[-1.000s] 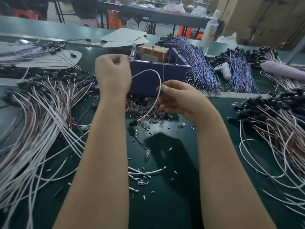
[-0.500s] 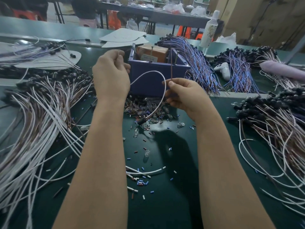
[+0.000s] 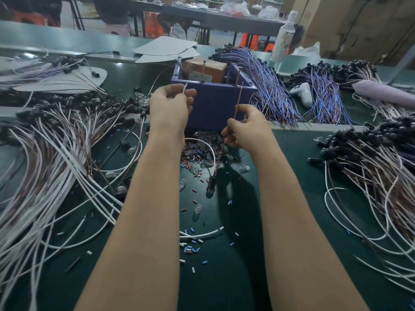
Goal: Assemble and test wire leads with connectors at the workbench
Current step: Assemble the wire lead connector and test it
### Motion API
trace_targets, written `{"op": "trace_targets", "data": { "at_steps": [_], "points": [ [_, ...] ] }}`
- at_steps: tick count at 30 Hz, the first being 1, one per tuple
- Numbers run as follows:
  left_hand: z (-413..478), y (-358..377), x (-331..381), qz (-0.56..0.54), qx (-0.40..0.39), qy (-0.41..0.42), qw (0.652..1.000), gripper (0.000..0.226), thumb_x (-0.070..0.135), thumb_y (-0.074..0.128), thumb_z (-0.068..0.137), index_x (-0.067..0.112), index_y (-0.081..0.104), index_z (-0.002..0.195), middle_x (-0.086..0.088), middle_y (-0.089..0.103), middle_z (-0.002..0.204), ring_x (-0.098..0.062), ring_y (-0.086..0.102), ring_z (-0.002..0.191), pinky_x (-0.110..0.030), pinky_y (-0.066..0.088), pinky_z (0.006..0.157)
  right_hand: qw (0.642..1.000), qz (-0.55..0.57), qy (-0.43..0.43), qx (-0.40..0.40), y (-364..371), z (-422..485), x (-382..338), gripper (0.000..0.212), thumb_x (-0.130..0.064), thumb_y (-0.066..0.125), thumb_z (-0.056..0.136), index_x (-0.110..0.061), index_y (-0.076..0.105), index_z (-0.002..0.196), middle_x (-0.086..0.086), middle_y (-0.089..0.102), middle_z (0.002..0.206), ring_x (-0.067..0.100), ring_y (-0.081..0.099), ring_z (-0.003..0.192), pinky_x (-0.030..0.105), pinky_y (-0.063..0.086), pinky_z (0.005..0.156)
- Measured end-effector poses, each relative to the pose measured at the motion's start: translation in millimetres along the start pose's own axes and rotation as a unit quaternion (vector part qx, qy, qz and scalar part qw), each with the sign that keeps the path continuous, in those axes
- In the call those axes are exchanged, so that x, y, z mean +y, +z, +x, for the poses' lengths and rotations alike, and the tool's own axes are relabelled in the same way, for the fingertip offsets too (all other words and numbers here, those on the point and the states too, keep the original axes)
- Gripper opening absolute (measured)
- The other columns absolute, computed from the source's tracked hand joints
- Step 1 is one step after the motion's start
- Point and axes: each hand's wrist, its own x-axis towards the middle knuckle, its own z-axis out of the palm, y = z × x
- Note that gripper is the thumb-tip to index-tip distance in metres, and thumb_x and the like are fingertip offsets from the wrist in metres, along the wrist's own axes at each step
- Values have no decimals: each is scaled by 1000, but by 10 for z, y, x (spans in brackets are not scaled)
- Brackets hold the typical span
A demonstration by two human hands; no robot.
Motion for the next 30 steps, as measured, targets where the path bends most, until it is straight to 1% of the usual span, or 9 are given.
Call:
{"op": "trace_targets", "data": {
  "at_steps": [3, 7, 11, 14, 17, 20, 22, 26, 30],
  "points": [
    [-20, 6, -16, -27, -16, 10, 999, 24, -6, 40, 96, 15, 47, 88, -2, 64, 81, -2, 61, 66, -13, 52, 68, 1000, -5, -4, 6, -3, 1, 13, 41, -7, 44, 97, -14, 37, 137, 4, 64, 69, 11, 55, 46, 24, 46, 50],
    [-24, 7, -74, -7, 8, 38, 999, 19, -4, 45, 96, 12, 51, 87, -4, 64, 79, -2, 66, 64, -11, 52, 64, 1000, -12, -11, 4, 1, 0, 26, 42, -7, 46, 96, -17, 42, 136, 3, 65, 68, 8, 56, 46, 23, 46, 51],
    [-12, 26, -126, -38, 42, 19, 998, 12, -4, 49, 95, 6, 55, 89, -4, 64, 78, -4, 67, 66, -11, 51, 63, 1000, -10, -8, 4, 14, 8, 41, 40, -8, 46, 96, -17, 44, 135, 4, 65, 67, 10, 57, 47, 24, 46, 52],
    [-26, 42, -149, -55, 40, 0, 998, 16, 0, 49, 95, 12, 53, 85, -2, 63, 79, -1, 64, 59, -13, 52, 60, 1000, -18, -10, 9, 23, 9, 45, 36, -9, 46, 96, -17, 47, 131, 3, 66, 66, 10, 56, 46, 24, 45, 52],
    [-28, 46, -155, -26, 33, -7, 999, 15, 5, 51, 96, 17, 53, 87, 3, 65, 79, 1, 60, 60, -13, 50, 58, 1000, -24, -14, 12, 20, 11, 44, 33, -9, 46, 95, -15, 50, 127, 2, 65, 64, 8, 54, 43, 22, 43, 50],
    [-11, 35, -156, -13, 34, -10, 999, 14, 6, 50, 96, 18, 52, 89, 4, 65, 79, -1, 56, 62, -12, 48, 58, 999, -36, -25, 24, 20, 18, 57, 34, -10, 44, 96, -14, 50, 129, 0, 63, 61, 3, 52, 39, 19, 42, 48],
    [-1, 27, -142, -37, 35, -26, 998, 15, 3, 47, 96, 16, 52, 90, 2, 65, 80, -2, 57, 66, -12, 49, 60, 998, -45, -35, 40, 23, 24, 68, 36, -10, 44, 96, -12, 50, 132, -2, 62, 59, 3, 52, 44, 21, 43, 53],
    [2, 10, -106, -70, 38, -50, 996, 21, -2, 42, 94, 16, 52, 89, 2, 65, 82, -4, 58, 70, -15, 50, 65, 996, -42, -51, 65, 29, 27, 73, 38, -9, 44, 96, -9, 49, 133, -2, 59, 61, 8, 56, 58, 30, 50, 69],
    [0, -3, -96, -30, 25, -42, 998, 15, 3, 47, 94, 16, 53, 100, 6, 67, 81, -4, 56, 71, -17, 48, 65, 995, -49, -67, 61, 41, 18, 59, 37, -10, 45, 96, -13, 51, 132, -3, 60, 62, 8, 58, 59, 26, 47, 66]
  ]
}}
